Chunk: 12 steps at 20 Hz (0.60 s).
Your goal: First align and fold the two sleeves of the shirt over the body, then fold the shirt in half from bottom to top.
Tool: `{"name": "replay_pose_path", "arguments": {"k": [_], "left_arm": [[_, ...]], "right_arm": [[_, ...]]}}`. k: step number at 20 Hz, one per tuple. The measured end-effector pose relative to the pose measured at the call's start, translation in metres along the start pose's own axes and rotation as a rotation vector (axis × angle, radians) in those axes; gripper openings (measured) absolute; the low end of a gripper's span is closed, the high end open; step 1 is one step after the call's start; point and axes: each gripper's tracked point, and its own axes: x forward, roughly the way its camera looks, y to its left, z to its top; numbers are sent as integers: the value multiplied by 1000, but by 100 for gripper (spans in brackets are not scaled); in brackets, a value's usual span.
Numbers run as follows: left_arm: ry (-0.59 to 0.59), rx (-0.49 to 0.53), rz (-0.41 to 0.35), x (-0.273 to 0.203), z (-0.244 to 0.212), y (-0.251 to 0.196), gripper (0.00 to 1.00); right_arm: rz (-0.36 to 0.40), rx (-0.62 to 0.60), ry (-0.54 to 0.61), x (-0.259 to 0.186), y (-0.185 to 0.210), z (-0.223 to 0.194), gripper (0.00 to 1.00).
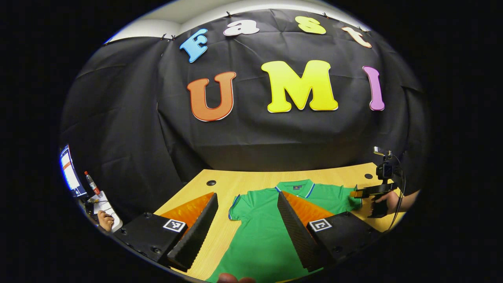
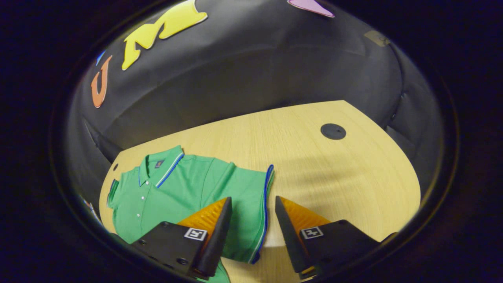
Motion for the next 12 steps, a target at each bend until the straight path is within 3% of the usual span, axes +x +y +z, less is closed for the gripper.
{"name": "replay_pose_path", "arguments": {"k": [3,4,6,12], "left_arm": [[-8,15,0,2,4,0,100],[-8,16,1,2,5,0,100],[-4,11,7,0,3,4,100],[10,-35,51,-3,-4,32,100]], "right_arm": [[-38,-86,-2,1,-2,-1,36],[-52,-110,-5,6,-3,-1,31],[-53,-73,-6,-2,-6,4,5],[18,96,-31,-14,4,26,5]]}}
